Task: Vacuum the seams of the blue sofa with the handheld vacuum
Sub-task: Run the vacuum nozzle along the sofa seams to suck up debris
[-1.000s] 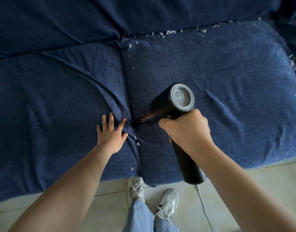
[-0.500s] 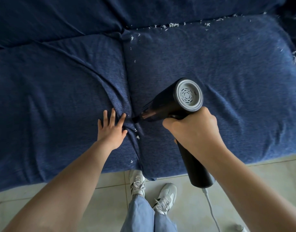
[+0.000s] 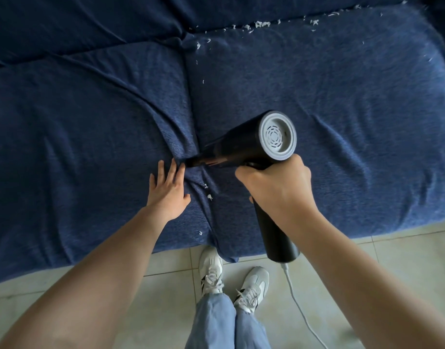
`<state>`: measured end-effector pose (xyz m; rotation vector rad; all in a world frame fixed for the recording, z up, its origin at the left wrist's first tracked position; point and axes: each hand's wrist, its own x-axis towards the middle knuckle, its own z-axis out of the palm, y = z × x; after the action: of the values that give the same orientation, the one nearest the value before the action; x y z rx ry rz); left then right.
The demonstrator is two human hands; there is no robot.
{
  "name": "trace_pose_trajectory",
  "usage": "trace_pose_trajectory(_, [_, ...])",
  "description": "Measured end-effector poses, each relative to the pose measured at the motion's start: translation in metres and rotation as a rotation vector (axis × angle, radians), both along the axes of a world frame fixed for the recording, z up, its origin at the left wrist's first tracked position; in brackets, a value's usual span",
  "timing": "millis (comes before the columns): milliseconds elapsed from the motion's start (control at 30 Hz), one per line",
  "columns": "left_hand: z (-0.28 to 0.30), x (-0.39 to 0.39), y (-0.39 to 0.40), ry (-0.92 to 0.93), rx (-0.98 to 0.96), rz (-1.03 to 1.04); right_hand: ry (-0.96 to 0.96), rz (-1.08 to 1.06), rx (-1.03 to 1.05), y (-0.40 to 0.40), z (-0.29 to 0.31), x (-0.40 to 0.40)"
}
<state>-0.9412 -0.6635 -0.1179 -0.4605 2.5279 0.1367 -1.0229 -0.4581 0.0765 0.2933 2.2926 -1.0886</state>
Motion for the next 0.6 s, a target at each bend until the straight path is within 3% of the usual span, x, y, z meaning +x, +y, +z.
trace_pose_trajectory(600, [0.016, -0.002, -0.003, -0.178, 0.021, -0.075, -0.009, -0.112, 0.047, 0.035, 0.024, 0.035])
